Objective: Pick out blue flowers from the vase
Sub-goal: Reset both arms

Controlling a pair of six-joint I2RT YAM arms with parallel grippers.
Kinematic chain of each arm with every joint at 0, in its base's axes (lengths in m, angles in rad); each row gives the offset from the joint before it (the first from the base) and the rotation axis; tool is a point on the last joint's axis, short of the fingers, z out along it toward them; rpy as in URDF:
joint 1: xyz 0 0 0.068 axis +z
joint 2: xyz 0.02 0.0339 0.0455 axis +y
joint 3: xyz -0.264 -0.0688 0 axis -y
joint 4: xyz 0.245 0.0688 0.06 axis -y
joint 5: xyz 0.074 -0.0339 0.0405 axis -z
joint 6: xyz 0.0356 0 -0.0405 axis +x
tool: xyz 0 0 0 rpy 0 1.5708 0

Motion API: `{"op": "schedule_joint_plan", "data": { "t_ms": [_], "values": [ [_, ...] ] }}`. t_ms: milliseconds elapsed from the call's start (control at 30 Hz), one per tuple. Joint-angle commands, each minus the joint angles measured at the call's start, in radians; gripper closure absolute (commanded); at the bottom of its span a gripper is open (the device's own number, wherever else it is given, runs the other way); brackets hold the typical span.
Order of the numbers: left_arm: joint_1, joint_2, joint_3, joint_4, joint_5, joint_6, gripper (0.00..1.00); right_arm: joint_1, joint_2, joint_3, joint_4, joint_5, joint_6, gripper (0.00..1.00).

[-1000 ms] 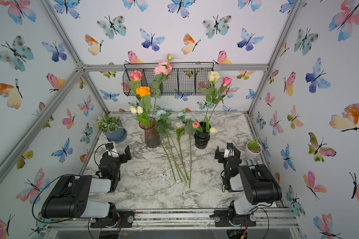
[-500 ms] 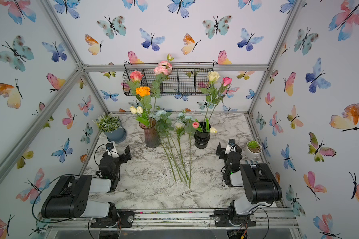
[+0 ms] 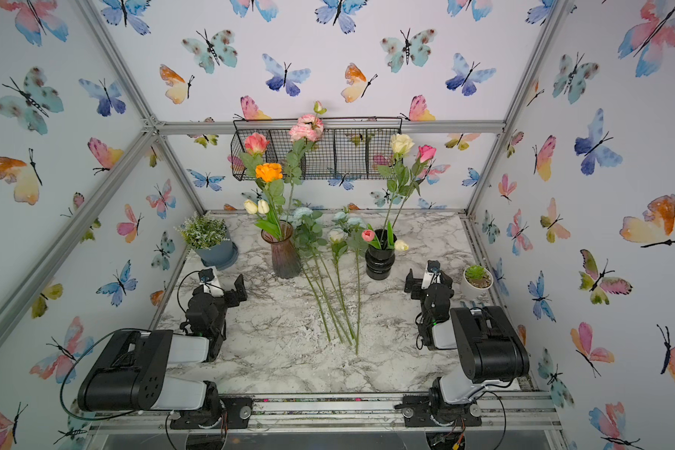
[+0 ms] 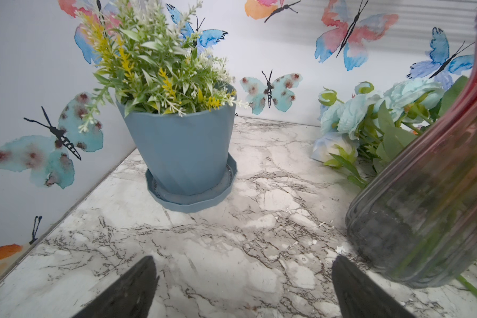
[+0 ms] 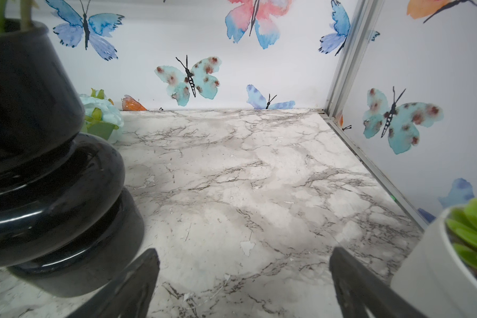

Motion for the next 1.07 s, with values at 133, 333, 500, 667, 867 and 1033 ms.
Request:
{"op": "schedule_joint_plan", "data": {
  "t_ms": [133,333,500,667,867,1033],
  "values": [
    [0.004,-0.011,0.005,-0.003,0.015,0.011,0.02,-0.007,-0.018,-0.086,0.133,0.116,0.065,0.02],
    [0.004,-0.012,0.006,-0.003,0.014,0.011,0.02,-0.037,-0.017,-0.077,0.118,-0.213,-0.059,0.02],
    [0.004,-0.013,0.007,-0.004,0.013,0.011,0.01,-0.039,-0.020,-0.068,0.101,0.004,0.039,0.02],
    [0.004,-0.012,0.007,-0.004,0.013,0.012,0.02,-0.039,-0.009,-0.046,0.075,0.034,0.050,0.02],
    [-0.014,0.000,0.028,-0.031,0.008,0.039,0.01,-0.039,-0.008,-0.044,0.070,0.037,0.050,0.02],
    [-0.014,-0.007,0.021,-0.026,0.006,0.038,0.02,-0.039,-0.009,-0.045,0.068,0.037,0.051,0.02]
  ]
}}
